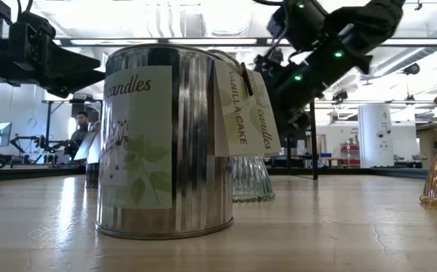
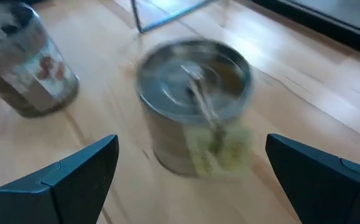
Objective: Pick & Place candle stick holders
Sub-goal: Put the top green scented candle on the shelf aligned with the brown scented candle
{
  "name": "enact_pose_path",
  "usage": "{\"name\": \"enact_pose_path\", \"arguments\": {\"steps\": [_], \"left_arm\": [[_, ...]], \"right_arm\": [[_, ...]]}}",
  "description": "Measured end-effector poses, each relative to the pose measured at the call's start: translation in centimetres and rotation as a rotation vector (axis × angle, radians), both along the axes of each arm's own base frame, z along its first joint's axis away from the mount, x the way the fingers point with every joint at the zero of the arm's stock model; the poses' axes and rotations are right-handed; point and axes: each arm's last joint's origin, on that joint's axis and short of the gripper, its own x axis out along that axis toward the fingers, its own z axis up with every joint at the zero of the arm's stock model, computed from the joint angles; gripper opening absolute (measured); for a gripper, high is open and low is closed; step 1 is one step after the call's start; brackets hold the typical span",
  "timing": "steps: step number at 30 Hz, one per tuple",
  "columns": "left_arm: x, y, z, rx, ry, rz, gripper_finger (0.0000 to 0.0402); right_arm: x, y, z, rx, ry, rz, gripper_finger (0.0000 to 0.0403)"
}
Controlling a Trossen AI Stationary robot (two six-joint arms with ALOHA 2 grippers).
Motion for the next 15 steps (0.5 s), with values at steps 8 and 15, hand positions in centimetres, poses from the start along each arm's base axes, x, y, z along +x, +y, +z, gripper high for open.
{"name": "enact_pose_path", "arguments": {"steps": [8,15], "left_arm": [[0.0,0.0,0.0,0.0,0.003,0.0,0.0273],[0.1,0.0,-0.1,-0.001,0.015,0.0,0.0273]], "right_arm": [[1.7,-0.2,-0.9,0.019,0.01,-0.017,0.04],[2.8,-0.4,-1.5,-0.005,0.035,-0.013,0.04]]}}
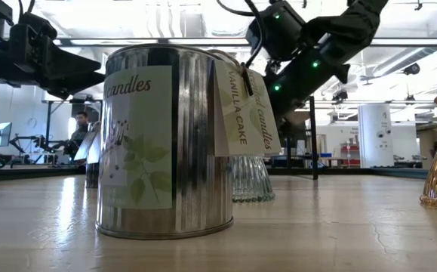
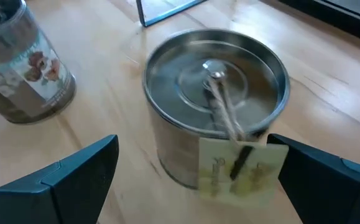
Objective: Pick & Place candle stick holders
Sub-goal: Put the top green scented candle on the shelf aligned with the brown scented candle
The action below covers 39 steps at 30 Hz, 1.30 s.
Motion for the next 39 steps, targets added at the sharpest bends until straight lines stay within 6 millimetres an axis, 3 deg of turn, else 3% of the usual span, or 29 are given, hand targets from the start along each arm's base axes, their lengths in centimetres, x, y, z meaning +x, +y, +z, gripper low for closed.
{"name": "enact_pose_path", "arguments": {"steps": [14,24,34,39], "left_arm": [[0.1,0.0,-0.1,-0.001,0.015,0.0,0.0273],[0.1,0.0,-0.2,-0.001,0.022,0.0,0.0273],[0.1,0.0,-0.2,-0.001,0.025,-0.001,0.0273],[0.1,0.0,-0.2,-0.001,0.025,0.0,0.0273]], "right_arm": [[2.2,-1.4,-1.7,-0.001,0.007,-0.039,0.04],[4.4,-2.4,-1.8,-0.008,-0.035,-0.074,0.04],[5.2,-2.9,-3.0,0.014,-0.016,-0.095,0.0399],[5.2,-2.9,-3.1,0.048,-0.025,-0.124,0.0367]]}}
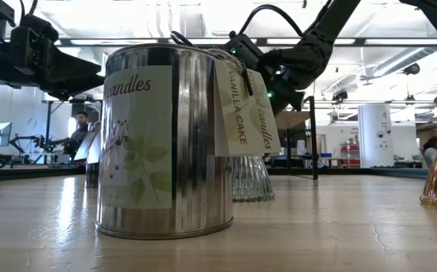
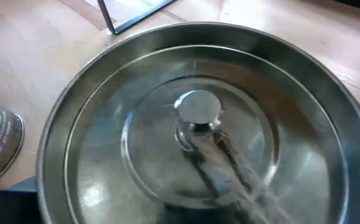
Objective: Pick & Place candle stick holders
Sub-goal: Put the top green scented candle on the shelf aligned with the brown scented candle
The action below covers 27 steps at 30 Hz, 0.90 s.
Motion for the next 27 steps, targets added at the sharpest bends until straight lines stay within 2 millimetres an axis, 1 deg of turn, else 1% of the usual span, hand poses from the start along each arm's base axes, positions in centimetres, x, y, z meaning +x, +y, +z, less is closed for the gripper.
{"name": "enact_pose_path", "arguments": {"steps": [2,7,10,13,16,19,27], "left_arm": [[0.0,0.0,0.0,0.0,0.0,0.0,0.0273],[0.0,0.0,0.0,0.0,0.0,0.0,0.0273],[0.0,0.0,0.0,0.0,0.0,0.0,0.0273],[0.0,0.0,0.0,0.0,0.0,0.0,0.0273],[0.0,0.0,0.0,0.0,0.0,0.0,0.0273],[0.0,0.0,0.0,0.0,0.0,0.001,0.0273],[0.0,0.0,0.0,0.0,0.0,0.0,0.0273]], "right_arm": [[-0.1,0.0,0.1,-0.001,0.001,0.0,0.0349],[-0.1,0.0,0.2,0.0,-0.001,-0.001,0.0348],[-0.2,0.0,0.9,-0.001,-0.006,0.001,0.0348],[-0.6,0.0,2.6,-0.01,-0.013,-0.002,0.0348],[-1.4,-0.1,4.5,-0.033,0.014,-0.018,0.0348],[-2.6,-0.1,6.3,-0.035,0.043,-0.019,0.0348],[-5.4,0.1,12.0,-0.024,-0.004,-0.023,0.0348]]}}
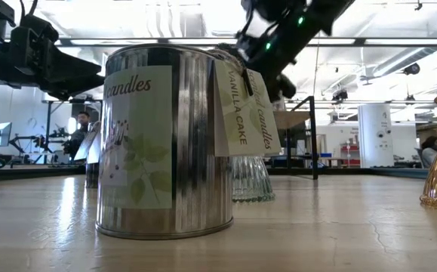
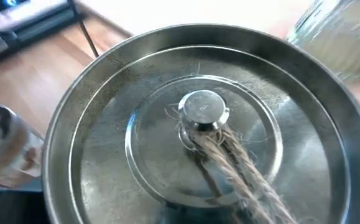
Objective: Pick & Place candle stick holders
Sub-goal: Put the top green scented candle on the shelf aligned with the brown scented candle
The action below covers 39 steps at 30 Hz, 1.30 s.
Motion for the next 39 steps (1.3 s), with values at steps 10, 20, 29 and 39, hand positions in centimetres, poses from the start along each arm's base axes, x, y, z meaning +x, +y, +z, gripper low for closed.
{"name": "enact_pose_path", "arguments": {"steps": [10,20,29,39], "left_arm": [[0.0,0.0,0.0,0.0,0.0,0.001,0.0273],[0.0,0.0,0.0,0.0,-0.001,0.0,0.0273],[0.0,0.0,0.0,0.0,-0.001,0.0,0.0273],[0.0,0.0,0.0,0.0,-0.002,0.001,0.0273]], "right_arm": [[-3.4,0.1,3.8,0.007,-0.01,-0.062,0.0348],[-5.0,-1.4,3.9,-0.025,0.032,-0.219,0.0348],[-5.4,-2.7,3.9,-0.015,0.02,-0.273,0.0348],[-6.1,-4.6,3.3,-0.016,0.038,-0.337,0.0348]]}}
